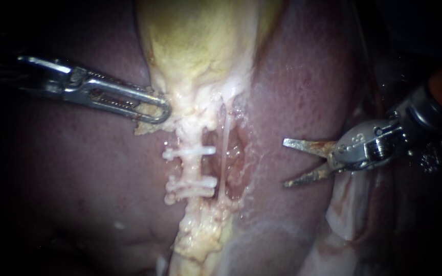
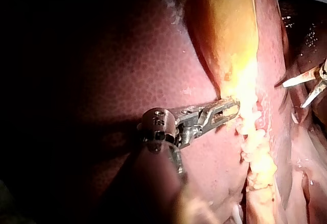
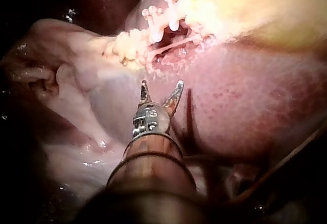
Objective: Go to the cutting position left tube
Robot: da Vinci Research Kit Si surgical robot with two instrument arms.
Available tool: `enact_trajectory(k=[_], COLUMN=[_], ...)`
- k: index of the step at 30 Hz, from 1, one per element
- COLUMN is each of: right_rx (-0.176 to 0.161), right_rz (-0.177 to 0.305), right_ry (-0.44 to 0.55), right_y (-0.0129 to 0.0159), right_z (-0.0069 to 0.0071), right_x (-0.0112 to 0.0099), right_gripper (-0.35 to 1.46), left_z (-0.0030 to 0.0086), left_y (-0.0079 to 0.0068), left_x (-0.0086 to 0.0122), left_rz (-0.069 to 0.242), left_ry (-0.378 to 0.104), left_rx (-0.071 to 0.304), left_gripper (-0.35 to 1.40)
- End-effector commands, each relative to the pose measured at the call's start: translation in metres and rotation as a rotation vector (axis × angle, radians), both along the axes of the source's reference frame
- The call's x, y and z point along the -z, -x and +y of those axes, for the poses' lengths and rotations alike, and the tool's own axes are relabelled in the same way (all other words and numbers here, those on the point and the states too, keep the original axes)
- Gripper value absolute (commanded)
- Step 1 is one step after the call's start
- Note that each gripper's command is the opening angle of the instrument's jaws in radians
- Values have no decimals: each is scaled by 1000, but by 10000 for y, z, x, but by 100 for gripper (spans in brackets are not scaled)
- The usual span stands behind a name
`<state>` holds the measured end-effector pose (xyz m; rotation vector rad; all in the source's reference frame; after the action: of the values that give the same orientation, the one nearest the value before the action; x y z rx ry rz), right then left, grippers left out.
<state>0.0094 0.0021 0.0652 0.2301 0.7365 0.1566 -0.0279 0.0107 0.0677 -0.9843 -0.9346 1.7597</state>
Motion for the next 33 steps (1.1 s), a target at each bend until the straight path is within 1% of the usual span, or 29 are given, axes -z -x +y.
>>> enact_trajectory(k=[1, 4, 5, 6, 9, 10, 12, 15, 18, 21, 23, 24, 25, 26, 29, 32, 33], right_rx=[0, -1, -1, -1, -1, 3, 3, 5, 23, 48, 60, 68, 63, 49, 24, 2, 1], right_rz=[0, 0, 0, 0, 0, 1, 1, 4, 27, 54, 85, 109, 134, 169, 235, 279, 301], right_ry=[0, 0, 0, 0, -1, 3, 3, -1, -28, -62, -81, -87, -103, -124, -187, -244, -265], right_y=[0, -1, -1, -1, -1, -1, -2, -4, -10, -22, -33, -38, -43, -50, -67, -79, -83], right_z=[0, 0, 0, 0, 0, 0, 1, 1, 0, -3, -5, -7, -8, -9, -10, -7, -6], right_x=[0, 0, 0, 0, 0, 0, 0, 0, 2, 5, 7, 9, 9, 10, 7, 0, -4], right_gripper=[143, 143, 143, 143, 143, 143, 143, 143, 143, 143, 143, 143, 143, 143, 143, 143, 143], left_z=[1, 7, 10, 14, 25, 28, 34, 36, 33, 33, 33, 33, 33, 33, 32, 32, 32], left_y=[-2, -11, -16, -23, -40, -45, -52, -54, -52, -51, -51, -51, -51, -51, -51, -51, -51], left_x=[3, 15, 20, 28, 50, 55, 64, 66, 63, 63, 63, 63, 63, 63, 63, 63, 63], left_rz=[-1, -7, -11, -7, -7, -7, -11, -12, -10, -10, -10, -10, -10, -10, -10, -10, -10], left_ry=[-1, -9, -14, -15, -15, -22, -17, -18, -15, -15, -15, -15, -15, -15, -15, -14, -14], left_rx=[0, -6, -11, -10, 15, 22, 32, 37, 38, 39, 39, 39, 39, 39, 39, 39, 39], left_gripper=[-35, -35, -35, -35, -35, -35, -35, -35, -35, -35, -35, -35, -35, -35, -35, -35, -35])
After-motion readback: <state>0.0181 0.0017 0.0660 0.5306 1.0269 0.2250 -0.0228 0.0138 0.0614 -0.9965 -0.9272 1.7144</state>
